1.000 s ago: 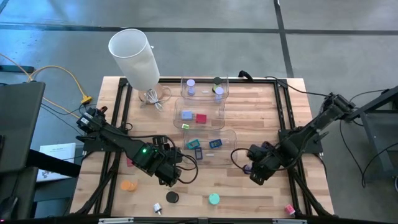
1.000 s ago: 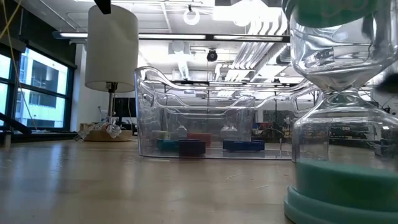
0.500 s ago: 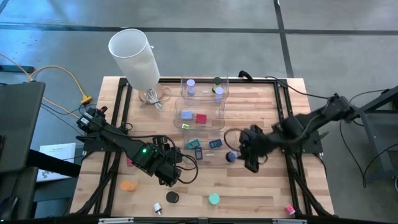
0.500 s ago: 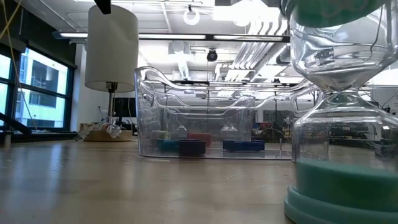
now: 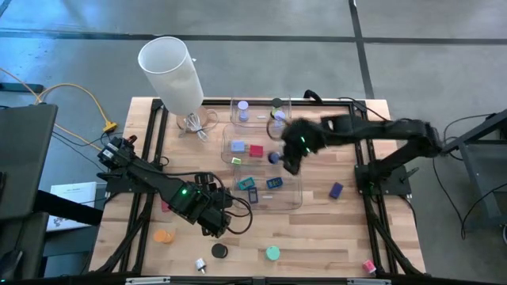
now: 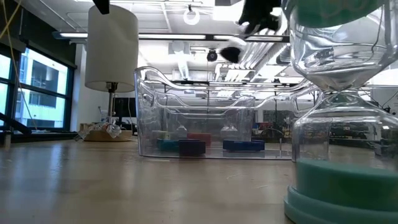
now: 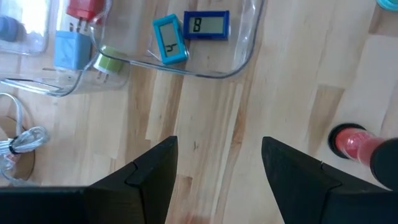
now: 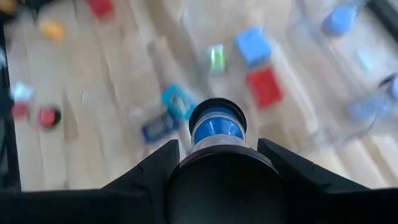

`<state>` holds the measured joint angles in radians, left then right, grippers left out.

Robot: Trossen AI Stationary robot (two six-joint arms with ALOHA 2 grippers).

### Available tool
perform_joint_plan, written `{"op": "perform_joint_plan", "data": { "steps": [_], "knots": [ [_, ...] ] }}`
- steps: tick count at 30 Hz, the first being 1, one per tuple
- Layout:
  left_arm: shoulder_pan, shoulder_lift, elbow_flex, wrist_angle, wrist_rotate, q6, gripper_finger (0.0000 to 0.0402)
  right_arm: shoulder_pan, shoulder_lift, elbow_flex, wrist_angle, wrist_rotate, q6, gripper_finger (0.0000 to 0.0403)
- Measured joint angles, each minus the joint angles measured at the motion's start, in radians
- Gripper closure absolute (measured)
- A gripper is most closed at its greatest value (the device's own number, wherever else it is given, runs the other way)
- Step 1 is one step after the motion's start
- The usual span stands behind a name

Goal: Pick & Place Office items
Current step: Put the blue hourglass in the top transparent bin

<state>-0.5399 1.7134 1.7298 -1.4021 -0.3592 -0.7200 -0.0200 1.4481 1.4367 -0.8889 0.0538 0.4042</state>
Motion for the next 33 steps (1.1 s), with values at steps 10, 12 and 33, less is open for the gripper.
{"op": "perform_joint_plan", "data": {
  "steps": [10, 12, 33],
  "knots": [
    [0.0, 0.0, 0.0, 0.0, 0.022, 0.009, 0.0179, -0.2, 0.284, 0.381, -0.114, -0.037, -0.171, 0.0213],
    [0.0, 0.0, 0.0, 0.0, 0.022, 0.009, 0.0179, -0.232, 0.349, 0.476, -0.161, -0.035, -0.185, 0.0213],
    [-0.002, 0.0, 0.0, -0.005, 0.05, 0.06, 0.0179, -0.528, 0.706, 0.7, -0.206, -0.112, -0.219, 0.0213]
  ]
}}
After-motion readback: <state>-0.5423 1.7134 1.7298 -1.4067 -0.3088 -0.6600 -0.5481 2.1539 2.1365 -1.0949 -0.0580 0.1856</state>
